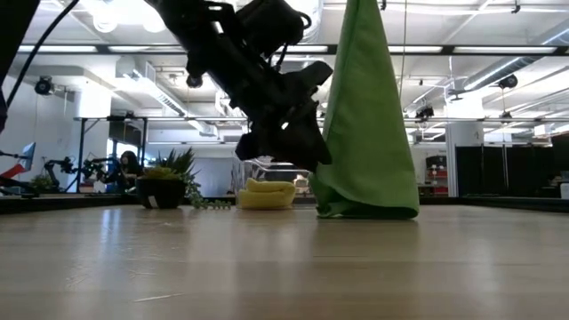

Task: Fold microfiber towels
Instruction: Fold the green microfiber towel

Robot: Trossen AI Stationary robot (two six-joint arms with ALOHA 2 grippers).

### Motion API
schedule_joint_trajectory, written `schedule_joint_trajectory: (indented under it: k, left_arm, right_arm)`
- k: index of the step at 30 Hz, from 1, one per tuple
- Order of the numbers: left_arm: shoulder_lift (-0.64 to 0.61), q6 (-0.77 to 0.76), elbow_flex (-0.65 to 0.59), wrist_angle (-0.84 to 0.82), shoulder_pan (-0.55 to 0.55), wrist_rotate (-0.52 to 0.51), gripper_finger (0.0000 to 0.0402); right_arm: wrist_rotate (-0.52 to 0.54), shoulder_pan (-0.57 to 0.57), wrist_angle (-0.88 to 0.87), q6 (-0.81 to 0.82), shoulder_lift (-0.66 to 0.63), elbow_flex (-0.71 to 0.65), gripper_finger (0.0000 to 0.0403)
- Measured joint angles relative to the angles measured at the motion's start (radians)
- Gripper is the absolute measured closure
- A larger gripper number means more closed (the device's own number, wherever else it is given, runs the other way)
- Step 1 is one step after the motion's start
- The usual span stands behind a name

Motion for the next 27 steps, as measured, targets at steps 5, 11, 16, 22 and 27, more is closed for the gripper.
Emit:
schedule_joint_trajectory:
  k: [5,11,16,22,27]
  left_arm:
    - [0.051,-0.048,0.000,0.011,0.002,0.017,0.0306]
    - [0.060,-0.051,-0.001,0.048,0.005,0.026,0.0310]
    - [0.039,-0.029,-0.001,0.044,0.006,0.042,0.0378]
    - [-0.022,-0.019,-0.002,-0.045,0.006,0.068,0.0400]
    - [-0.155,0.030,-0.002,-0.222,-0.011,0.083,0.0401]
  right_arm:
    - [0.000,0.000,0.000,-0.003,0.000,0.000,0.0394]
    - [0.000,0.000,0.000,-0.003,-0.002,0.000,0.0394]
    - [0.000,0.000,-0.002,-0.019,-0.006,0.000,0.0394]
    - [0.000,0.000,-0.010,-0.026,-0.010,0.000,0.0394]
    - [0.007,-0.011,-0.042,-0.029,-0.016,0.000,0.0394]
